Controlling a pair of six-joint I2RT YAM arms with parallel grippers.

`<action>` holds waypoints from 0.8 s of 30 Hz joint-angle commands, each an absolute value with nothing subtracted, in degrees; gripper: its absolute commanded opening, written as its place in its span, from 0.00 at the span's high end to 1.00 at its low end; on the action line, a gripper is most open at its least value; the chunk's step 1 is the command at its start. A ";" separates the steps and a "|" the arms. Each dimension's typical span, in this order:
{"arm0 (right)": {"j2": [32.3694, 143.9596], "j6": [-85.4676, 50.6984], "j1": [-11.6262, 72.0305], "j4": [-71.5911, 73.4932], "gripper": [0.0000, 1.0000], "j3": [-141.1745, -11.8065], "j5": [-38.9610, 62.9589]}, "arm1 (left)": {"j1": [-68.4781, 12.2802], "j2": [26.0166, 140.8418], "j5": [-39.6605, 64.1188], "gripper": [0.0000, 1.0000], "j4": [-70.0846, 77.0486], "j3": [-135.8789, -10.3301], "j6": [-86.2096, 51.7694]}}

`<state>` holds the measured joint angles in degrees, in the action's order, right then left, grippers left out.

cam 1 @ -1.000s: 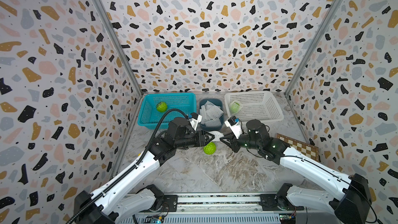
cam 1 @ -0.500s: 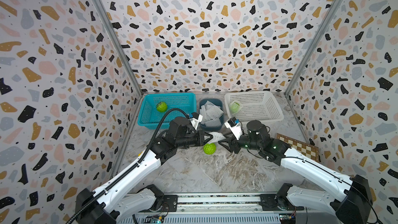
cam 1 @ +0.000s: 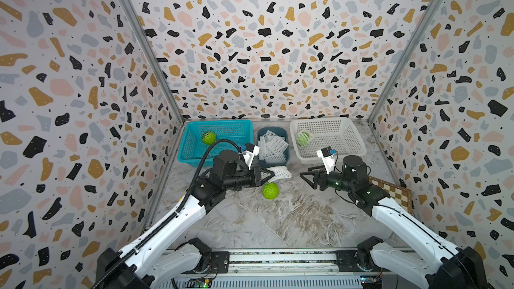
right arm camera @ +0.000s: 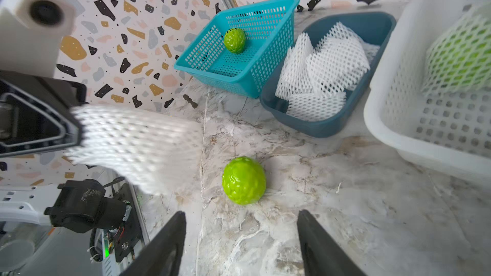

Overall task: Sleeve custard apples in foam nets
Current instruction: Open the foam net.

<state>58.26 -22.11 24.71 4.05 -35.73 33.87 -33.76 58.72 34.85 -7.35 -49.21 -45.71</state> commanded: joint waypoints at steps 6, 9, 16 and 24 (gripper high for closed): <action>63.43 -29.89 23.70 18.30 0.35 -34.10 42.91 | -33.84 58.40 43.12 1.00 5.40 -49.05 -49.66; 64.27 -32.32 23.81 22.32 0.34 -33.96 45.39 | -33.93 58.62 44.80 1.00 12.09 -47.79 -54.26; 67.12 -40.59 24.43 35.27 0.32 -34.43 50.43 | -35.54 62.04 48.04 1.00 27.70 -47.43 -61.54; 68.30 -47.84 25.93 45.69 0.31 -36.83 54.54 | -36.83 66.48 51.89 1.00 40.53 -49.66 -66.61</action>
<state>69.12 -43.66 25.52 37.98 -34.00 51.35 -36.56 66.08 49.06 30.52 -47.66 -63.81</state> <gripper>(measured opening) 0.694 0.047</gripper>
